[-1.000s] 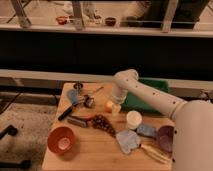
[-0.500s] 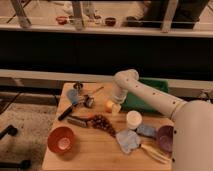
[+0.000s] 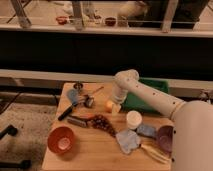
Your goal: Place apple in purple bowl
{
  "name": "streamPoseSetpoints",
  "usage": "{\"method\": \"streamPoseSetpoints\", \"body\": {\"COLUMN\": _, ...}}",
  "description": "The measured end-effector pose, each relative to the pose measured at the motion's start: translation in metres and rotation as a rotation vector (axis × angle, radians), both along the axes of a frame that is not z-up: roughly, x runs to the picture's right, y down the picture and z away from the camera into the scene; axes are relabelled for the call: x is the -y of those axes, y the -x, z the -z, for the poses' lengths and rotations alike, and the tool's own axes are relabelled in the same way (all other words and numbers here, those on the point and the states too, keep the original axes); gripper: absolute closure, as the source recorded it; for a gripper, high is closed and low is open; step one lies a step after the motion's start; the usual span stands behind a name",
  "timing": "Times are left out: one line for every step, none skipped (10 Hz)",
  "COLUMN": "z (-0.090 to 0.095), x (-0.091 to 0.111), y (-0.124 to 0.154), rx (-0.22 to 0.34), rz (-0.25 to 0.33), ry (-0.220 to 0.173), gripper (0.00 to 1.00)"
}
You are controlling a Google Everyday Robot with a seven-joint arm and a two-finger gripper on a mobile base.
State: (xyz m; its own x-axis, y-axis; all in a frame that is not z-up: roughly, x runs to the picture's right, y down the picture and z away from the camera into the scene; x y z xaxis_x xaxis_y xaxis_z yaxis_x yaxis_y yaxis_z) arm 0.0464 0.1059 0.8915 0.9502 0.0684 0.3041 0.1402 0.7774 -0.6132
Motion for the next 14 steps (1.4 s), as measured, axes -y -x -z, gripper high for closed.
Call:
{"method": "streamPoseSetpoints", "body": {"z": -0.001, "x": -0.001, "y": 0.0, "rx": 0.0, "rz": 0.0, "ry": 0.001, "gripper": 0.2}}
{"method": "streamPoseSetpoints", "body": {"z": -0.001, "x": -0.001, "y": 0.001, "rx": 0.001, "rz": -0.001, "ry": 0.001, "gripper": 0.2}}
{"method": "streamPoseSetpoints", "body": {"z": -0.002, "x": -0.003, "y": 0.001, "rx": 0.001, "rz": 0.0, "ry": 0.003, "gripper": 0.2}}
{"method": "streamPoseSetpoints", "body": {"z": -0.004, "x": -0.004, "y": 0.001, "rx": 0.001, "rz": -0.001, "ry": 0.003, "gripper": 0.2}}
{"method": "streamPoseSetpoints", "body": {"z": -0.005, "x": -0.005, "y": 0.002, "rx": 0.001, "rz": 0.0, "ry": 0.002, "gripper": 0.2}}
{"method": "streamPoseSetpoints", "body": {"z": -0.006, "x": -0.006, "y": 0.002, "rx": 0.001, "rz": -0.001, "ry": 0.002, "gripper": 0.2}}
{"method": "streamPoseSetpoints", "body": {"z": -0.007, "x": -0.006, "y": 0.003, "rx": 0.0, "rz": -0.002, "ry": 0.0, "gripper": 0.2}}
{"method": "streamPoseSetpoints", "body": {"z": -0.009, "x": -0.008, "y": 0.005, "rx": 0.0, "rz": 0.0, "ry": 0.0, "gripper": 0.21}}
{"method": "streamPoseSetpoints", "body": {"z": -0.01, "x": -0.008, "y": 0.005, "rx": 0.0, "rz": 0.002, "ry": -0.002, "gripper": 0.29}}
{"method": "streamPoseSetpoints", "body": {"z": -0.011, "x": -0.008, "y": 0.006, "rx": 0.0, "rz": 0.003, "ry": -0.005, "gripper": 0.38}}
{"method": "streamPoseSetpoints", "body": {"z": -0.011, "x": -0.008, "y": 0.007, "rx": 0.001, "rz": 0.004, "ry": -0.007, "gripper": 0.47}}
{"method": "streamPoseSetpoints", "body": {"z": -0.012, "x": -0.008, "y": 0.007, "rx": 0.001, "rz": 0.004, "ry": -0.007, "gripper": 0.58}}
{"method": "streamPoseSetpoints", "body": {"z": -0.012, "x": -0.007, "y": 0.007, "rx": 0.003, "rz": 0.005, "ry": -0.009, "gripper": 0.67}}
{"method": "streamPoseSetpoints", "body": {"z": -0.012, "x": -0.007, "y": 0.008, "rx": 0.006, "rz": 0.006, "ry": -0.011, "gripper": 0.77}}
